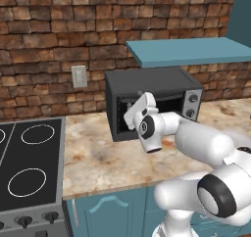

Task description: Pull the toaster oven rack outwards. Pick up the baguette from the plate and place it on the toaster oven rack. Close the toaster oven door fully and set the temperature to the lowest setting.

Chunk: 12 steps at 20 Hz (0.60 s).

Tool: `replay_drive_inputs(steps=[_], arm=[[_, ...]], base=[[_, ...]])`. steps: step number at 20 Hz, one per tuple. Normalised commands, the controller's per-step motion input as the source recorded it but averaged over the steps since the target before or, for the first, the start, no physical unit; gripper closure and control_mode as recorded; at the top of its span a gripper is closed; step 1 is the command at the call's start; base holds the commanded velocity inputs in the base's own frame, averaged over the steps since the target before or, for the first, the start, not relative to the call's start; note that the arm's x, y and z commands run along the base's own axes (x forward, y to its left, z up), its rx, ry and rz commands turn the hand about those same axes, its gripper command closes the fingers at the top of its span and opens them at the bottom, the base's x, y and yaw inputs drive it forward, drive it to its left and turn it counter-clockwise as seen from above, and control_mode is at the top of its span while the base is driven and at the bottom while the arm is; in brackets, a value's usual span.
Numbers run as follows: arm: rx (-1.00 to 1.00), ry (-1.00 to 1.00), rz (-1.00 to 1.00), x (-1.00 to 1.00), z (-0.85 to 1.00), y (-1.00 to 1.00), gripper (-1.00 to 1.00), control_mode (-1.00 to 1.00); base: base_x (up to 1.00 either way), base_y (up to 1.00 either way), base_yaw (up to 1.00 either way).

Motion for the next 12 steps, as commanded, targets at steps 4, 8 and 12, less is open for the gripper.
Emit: replay_drive_inputs(steps=[4, 8, 12], arm=[[-0.01, 0.0, 0.09, -0.24, 0.33, 0.18, -1.0, -1.0], [0.0, 0.06, 0.05, -1.0, 0.31, 0.24, -1.0, -1.0], [0.02, 0.14, -0.01, -0.7, 0.9, 0.06, -1.0, -1.0]], base=[[0.0, 0.0, 0.0], [0.0, 0.0, 0.0], [0.0, 0.0, 0.0]])
